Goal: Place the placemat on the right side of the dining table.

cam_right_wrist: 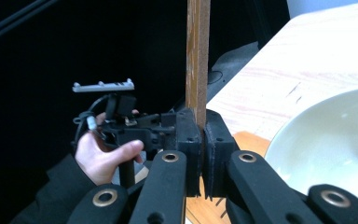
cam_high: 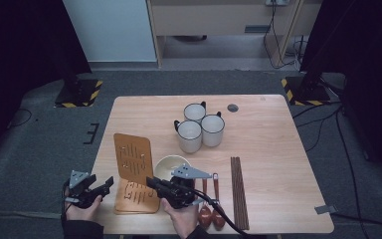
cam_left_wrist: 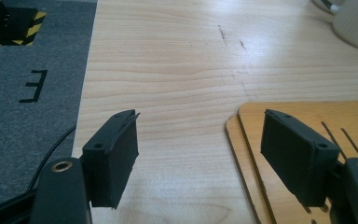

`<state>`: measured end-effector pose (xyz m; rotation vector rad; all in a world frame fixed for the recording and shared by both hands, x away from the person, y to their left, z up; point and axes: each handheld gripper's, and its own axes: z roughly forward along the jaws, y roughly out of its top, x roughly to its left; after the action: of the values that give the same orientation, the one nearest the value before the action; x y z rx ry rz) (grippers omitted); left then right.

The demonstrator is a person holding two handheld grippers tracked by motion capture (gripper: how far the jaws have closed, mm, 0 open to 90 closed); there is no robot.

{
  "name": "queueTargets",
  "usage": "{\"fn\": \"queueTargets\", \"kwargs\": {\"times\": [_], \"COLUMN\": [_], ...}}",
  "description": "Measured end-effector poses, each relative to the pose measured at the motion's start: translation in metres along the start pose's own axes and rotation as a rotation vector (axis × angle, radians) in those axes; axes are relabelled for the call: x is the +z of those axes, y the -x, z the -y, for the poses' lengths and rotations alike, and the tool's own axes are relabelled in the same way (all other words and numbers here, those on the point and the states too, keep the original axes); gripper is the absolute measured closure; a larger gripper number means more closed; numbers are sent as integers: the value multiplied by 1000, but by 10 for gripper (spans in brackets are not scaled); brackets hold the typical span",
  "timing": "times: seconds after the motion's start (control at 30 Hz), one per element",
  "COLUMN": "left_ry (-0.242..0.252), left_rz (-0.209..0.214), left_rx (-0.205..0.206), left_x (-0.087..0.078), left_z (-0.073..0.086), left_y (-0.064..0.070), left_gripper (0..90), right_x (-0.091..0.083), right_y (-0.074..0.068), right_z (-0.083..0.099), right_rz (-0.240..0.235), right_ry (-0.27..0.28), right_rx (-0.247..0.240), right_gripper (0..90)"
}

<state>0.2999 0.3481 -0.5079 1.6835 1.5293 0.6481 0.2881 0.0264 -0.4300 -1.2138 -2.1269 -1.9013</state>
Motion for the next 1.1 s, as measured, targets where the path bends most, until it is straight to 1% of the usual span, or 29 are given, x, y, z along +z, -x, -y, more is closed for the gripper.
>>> {"fn": "queueTargets", "kwargs": {"times": [0.13,0.3,0.33,0.4,0.6,0.7,0.77,0.87,0.9,1.0,1.1], "left_ry": [-12,-21,-24,-35,-36,-40,-45,-57,-57,-65,-71], "left_rz": [-4,-18,-20,-28,-31,-32,-28,-34,-34,-37,-37], "left_rx": [12,18,16,19,22,23,31,45,45,53,52], "left_x": [7,13,15,20,28,35,41,46,46,52,58], "left_z": [-2,-5,-5,-7,-12,-16,-19,-21,-21,-23,-26], "left_y": [2,2,2,2,3,5,6,8,8,11,12], "left_gripper": [262,252,249,245,238,234,231,228,225,222,220], "right_x": [-8,-14,-17,-20,-27,-30,-34,-38,-39,-44,-48], "right_y": [2,4,5,6,9,12,15,18,19,23,25], "right_z": [-10,-16,-19,-21,-27,-31,-33,-35,-36,-38,-41], "right_rz": [-1,1,1,0,-7,-9,-3,1,2,3,3], "right_ry": [25,37,44,51,67,70,71,74,76,84,91], "right_rx": [-6,-9,-7,-4,0,1,3,1,0,2,2], "right_gripper": [872,872,872,872,872,872,872,872,872,872,871]}}
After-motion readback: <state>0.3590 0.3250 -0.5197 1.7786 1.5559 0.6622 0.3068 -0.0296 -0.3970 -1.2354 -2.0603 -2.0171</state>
